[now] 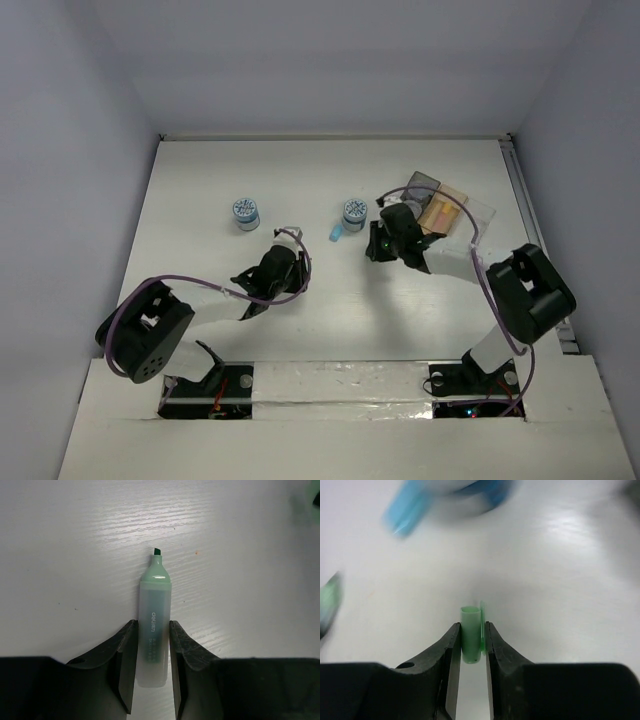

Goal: Sort the stationery into containers
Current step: Move the pen cap to the center of the board.

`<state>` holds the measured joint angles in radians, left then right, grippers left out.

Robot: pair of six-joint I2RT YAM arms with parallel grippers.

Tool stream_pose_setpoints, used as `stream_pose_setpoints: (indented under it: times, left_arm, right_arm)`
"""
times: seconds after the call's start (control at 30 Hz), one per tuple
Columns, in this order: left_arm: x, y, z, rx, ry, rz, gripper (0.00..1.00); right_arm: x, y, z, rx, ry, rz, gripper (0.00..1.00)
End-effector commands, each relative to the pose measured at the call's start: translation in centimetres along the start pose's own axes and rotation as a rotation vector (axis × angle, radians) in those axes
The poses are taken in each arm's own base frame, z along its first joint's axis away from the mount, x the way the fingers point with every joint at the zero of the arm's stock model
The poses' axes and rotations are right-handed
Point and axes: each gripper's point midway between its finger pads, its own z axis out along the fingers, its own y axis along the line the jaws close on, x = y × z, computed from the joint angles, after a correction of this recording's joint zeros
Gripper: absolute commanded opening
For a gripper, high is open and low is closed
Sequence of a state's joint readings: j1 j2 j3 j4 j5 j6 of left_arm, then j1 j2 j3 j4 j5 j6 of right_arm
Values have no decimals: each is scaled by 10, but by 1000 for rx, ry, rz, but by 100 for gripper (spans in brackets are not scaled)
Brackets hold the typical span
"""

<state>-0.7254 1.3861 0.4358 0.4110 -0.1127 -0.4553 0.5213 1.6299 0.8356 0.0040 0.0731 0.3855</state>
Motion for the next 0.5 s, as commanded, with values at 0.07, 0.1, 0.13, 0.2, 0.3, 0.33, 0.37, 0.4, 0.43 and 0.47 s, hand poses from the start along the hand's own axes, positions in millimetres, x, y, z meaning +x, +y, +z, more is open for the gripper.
stream_pose_setpoints:
  times: [0.07, 0.1, 0.13, 0.2, 0.3, 0.33, 0.37, 0.4, 0.43, 0.47]
  left_arm:
    - [-13, -9, -3, 43, -57, -22, 0]
    - [-15, -10, -4, 42, -62, -22, 0]
    - [-16, -9, -4, 41, -65, -23, 0]
    - [-18, -9, -4, 34, -72, -22, 0]
    - [-17, -7, -5, 30, -71, -22, 0]
    - [-17, -7, -4, 30, -71, -22, 0]
    - [-18, -8, -4, 30, -71, -22, 0]
    - [-17, -7, -5, 30, -71, -22, 0]
    - [-18, -7, -5, 28, -74, -24, 0]
    - [-18, -7, -5, 28, -74, -22, 0]
  right_arm:
    - [61, 78, -54, -369, 202, -238, 21]
    - [69, 81, -58, -390, 229, -248, 21]
    - [73, 79, -60, -389, 248, -251, 22]
    - [82, 81, -63, -405, 276, -251, 24]
    - [78, 74, -58, -349, 274, -242, 45]
    - [78, 73, -57, -335, 275, -241, 55]
    - [72, 71, -55, -312, 263, -248, 60]
    - [69, 70, -56, -297, 256, -248, 65]
    - [65, 69, -57, -288, 248, -247, 70]
    - [59, 70, -62, -290, 225, -247, 75]
